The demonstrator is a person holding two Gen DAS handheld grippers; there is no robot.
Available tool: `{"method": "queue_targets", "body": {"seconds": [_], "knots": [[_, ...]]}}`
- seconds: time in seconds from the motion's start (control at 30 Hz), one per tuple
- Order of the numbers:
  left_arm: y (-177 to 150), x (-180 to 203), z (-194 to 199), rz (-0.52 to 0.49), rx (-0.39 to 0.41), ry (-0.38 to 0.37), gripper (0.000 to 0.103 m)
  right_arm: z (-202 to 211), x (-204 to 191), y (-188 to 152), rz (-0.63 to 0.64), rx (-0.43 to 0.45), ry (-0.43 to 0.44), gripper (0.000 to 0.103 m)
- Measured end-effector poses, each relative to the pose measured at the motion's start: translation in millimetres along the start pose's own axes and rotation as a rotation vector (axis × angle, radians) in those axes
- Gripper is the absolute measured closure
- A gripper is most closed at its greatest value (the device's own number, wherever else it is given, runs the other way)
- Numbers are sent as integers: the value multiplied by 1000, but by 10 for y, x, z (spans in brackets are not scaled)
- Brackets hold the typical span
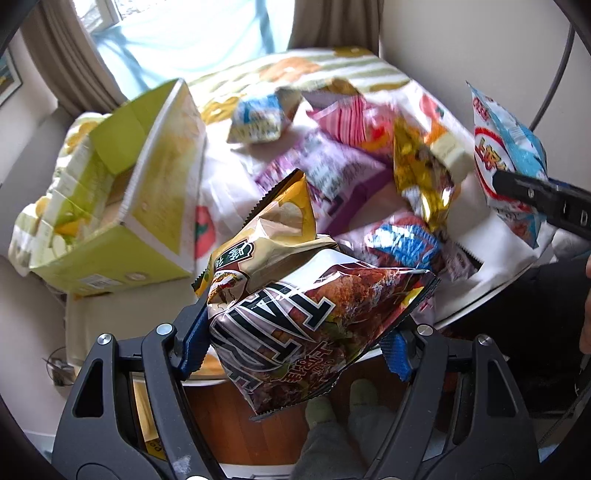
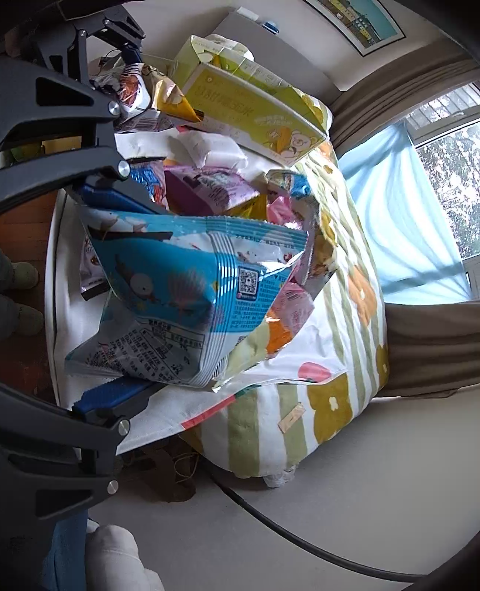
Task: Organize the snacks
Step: 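Carry both bags over the cardboard box and open both grippers to drop them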
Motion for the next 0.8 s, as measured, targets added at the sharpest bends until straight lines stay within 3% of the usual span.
{"method": "queue_targets", "body": {"seconds": [0.37,0.6,0.8], "knots": [[508,-629,550,119,152,32,30,222,-585,502,150,56,40,32],[815,-1441,563,166,200,63,30,55,-1317,882,198,71,117,32],[1017,-2231,390,163,186,79,30,-246,-2075,1143,220,67,150,32]]}}
Point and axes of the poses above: each gripper's, at about its wrist camera, not at the fingertips, and z roughly against the way its jaws point, x to its right, y to its top, the point moved 3 cm from there along -z, roughly the way its jaws point, and after that the axes turned 3 degrees about y, right-handed, at the moved point
